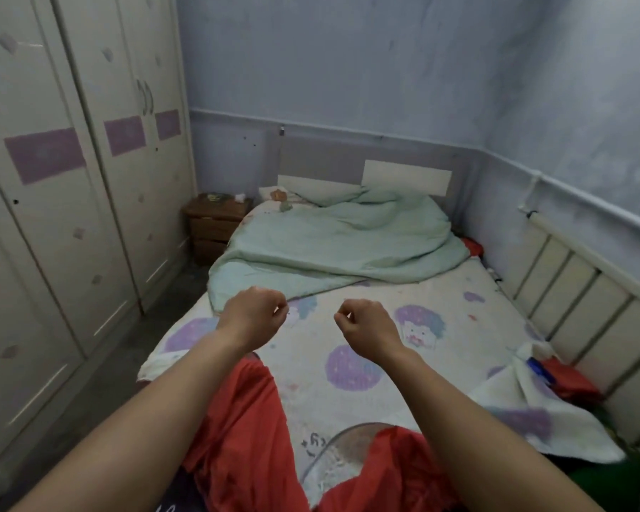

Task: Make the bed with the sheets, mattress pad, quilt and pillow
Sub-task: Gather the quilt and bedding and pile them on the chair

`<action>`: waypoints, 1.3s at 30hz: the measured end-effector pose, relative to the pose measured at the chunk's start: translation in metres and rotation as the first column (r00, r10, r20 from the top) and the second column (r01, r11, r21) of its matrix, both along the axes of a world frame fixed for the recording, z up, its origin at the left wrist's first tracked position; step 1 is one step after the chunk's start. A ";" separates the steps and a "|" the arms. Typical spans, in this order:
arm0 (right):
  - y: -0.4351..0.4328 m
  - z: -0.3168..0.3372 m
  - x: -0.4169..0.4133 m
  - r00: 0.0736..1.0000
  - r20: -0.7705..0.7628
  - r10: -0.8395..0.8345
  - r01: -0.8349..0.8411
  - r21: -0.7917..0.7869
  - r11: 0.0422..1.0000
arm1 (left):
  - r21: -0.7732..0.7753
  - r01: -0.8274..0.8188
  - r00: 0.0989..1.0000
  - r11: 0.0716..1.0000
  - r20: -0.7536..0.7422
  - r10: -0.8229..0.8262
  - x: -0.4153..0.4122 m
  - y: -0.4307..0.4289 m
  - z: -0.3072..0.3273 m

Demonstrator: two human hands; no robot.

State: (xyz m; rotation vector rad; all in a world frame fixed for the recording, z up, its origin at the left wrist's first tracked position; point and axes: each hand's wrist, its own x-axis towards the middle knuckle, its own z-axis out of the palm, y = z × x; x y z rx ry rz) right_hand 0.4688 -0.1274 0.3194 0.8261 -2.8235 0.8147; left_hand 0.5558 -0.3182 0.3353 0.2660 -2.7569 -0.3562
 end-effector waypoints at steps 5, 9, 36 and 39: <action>-0.027 -0.025 -0.082 0.998 0.058 0.014 -0.015 0.012 1.000 | 0.055 -0.038 0.998 0.998 0.046 0.036 -0.082 -0.028 -0.030; -0.057 -0.052 -0.151 0.996 0.087 0.019 -0.023 0.049 0.999 | 0.084 -0.065 0.995 0.994 0.074 0.059 -0.150 -0.054 -0.061; -0.314 -0.388 -0.467 0.953 0.301 -0.016 -0.018 0.109 0.994 | 0.151 -0.225 0.925 0.963 0.342 0.163 -0.455 -0.299 -0.409; -0.338 -0.435 -0.489 0.968 0.247 0.055 -0.096 0.159 0.983 | 0.105 -0.207 0.911 0.973 0.382 0.153 -0.470 -0.321 -0.453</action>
